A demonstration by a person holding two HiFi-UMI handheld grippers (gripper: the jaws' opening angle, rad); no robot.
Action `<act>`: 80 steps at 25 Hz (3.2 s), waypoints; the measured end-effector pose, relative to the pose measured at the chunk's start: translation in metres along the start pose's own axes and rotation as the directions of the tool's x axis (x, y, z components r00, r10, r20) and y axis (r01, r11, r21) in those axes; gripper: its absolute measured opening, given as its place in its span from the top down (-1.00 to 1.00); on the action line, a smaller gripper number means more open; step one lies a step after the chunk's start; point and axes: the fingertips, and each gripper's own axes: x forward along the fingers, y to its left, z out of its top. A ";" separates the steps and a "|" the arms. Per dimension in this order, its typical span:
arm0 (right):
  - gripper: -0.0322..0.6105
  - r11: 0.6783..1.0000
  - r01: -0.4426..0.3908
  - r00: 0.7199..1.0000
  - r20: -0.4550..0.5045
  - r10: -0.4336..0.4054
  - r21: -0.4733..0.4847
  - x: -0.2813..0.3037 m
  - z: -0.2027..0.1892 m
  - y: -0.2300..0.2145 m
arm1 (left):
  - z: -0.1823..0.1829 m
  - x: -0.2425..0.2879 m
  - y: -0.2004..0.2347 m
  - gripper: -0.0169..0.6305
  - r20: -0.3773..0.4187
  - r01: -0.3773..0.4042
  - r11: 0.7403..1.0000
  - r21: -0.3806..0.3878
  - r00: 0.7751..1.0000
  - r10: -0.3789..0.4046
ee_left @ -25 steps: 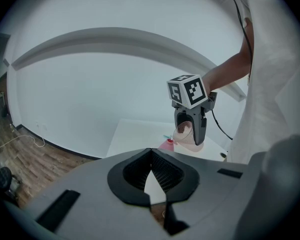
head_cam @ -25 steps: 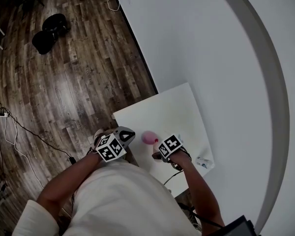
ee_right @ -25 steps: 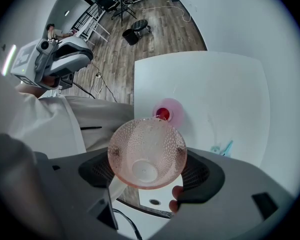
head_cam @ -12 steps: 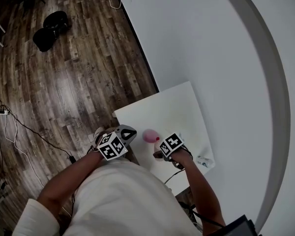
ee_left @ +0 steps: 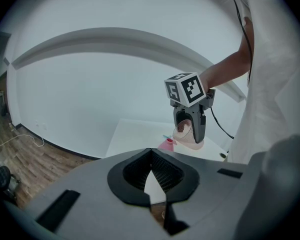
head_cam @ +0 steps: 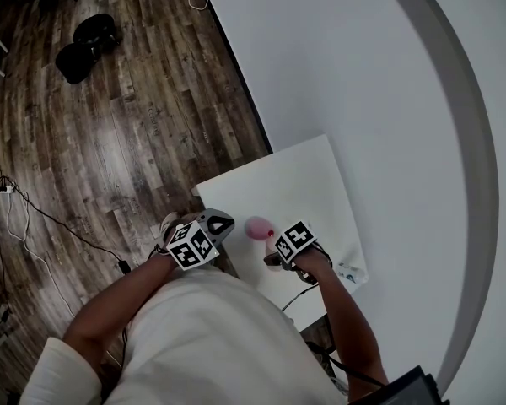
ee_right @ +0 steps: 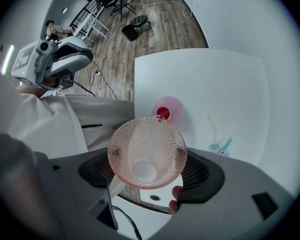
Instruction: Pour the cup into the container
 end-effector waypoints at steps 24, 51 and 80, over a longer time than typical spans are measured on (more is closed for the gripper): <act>-0.29 1.000 -0.009 0.999 -0.041 0.009 0.001 -0.003 0.000 0.001 | -0.003 0.000 -0.001 0.91 -0.008 0.010 1.000 0.002 1.000 -0.010; -0.29 1.000 -0.015 0.996 -0.087 0.014 -0.010 -0.005 -0.005 0.001 | -0.010 0.003 -0.003 0.91 -0.016 0.013 1.000 -0.001 1.000 -0.013; -0.29 0.999 -0.027 0.990 -0.138 0.022 -0.035 -0.012 0.001 0.009 | -0.011 0.001 0.001 0.91 -0.007 0.011 1.000 -0.012 1.000 -0.011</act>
